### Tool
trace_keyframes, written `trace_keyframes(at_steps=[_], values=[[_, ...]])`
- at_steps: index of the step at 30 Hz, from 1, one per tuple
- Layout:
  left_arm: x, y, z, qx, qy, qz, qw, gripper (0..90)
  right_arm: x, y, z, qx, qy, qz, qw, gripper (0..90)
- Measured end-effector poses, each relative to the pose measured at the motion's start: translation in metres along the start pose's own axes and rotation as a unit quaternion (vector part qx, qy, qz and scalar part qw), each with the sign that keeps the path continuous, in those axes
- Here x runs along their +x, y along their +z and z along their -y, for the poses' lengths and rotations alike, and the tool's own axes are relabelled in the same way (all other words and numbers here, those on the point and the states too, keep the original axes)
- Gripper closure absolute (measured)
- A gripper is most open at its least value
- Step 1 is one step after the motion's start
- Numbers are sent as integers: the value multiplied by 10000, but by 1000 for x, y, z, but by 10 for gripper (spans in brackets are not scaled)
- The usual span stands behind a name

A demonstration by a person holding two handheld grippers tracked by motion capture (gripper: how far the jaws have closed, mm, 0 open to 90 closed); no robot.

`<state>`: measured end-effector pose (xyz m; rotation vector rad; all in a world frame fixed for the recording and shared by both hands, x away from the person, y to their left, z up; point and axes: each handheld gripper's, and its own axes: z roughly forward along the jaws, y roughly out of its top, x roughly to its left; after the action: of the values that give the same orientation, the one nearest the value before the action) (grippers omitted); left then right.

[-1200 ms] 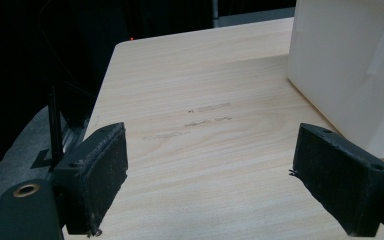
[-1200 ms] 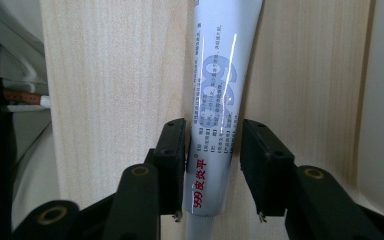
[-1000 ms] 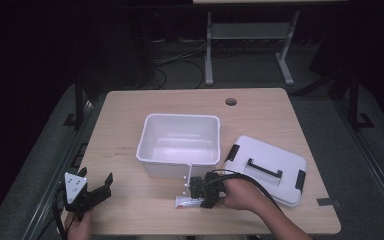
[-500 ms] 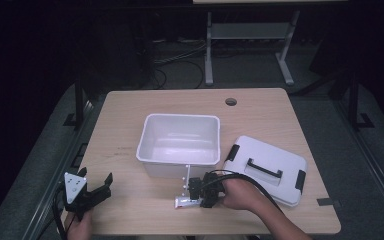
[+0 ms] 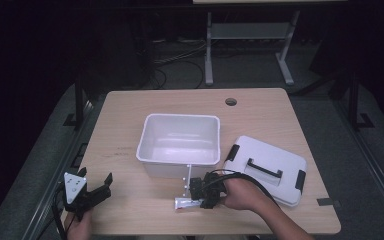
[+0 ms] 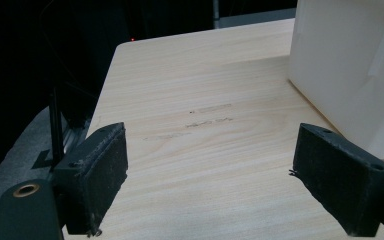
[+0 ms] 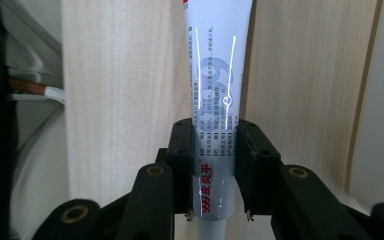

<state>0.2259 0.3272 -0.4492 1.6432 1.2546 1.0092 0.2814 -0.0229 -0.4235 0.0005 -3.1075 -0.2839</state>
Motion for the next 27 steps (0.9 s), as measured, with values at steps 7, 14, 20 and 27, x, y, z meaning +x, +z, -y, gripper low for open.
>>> trace_keyframes(at_steps=[7, 14, 20, 27], values=[[0, 0, 0, 11, 9, 1, 10000, 135, 2, -12, 4, -77, 14, -83, 9999, 703], [0, 0, 0, 10, 25, 3, 10000, 135, 3, -30, 1, -108, -109, -53, 9999, 704], [0, 0, 0, -2, -2, -6, 10000, 135, 3, -47, -6, -111, -152, 33, 9998, 704], [0, 0, 0, 14, 16, -2, 10000, 136, 1, -70, -12, -236, -185, 96, 9995, 704]])
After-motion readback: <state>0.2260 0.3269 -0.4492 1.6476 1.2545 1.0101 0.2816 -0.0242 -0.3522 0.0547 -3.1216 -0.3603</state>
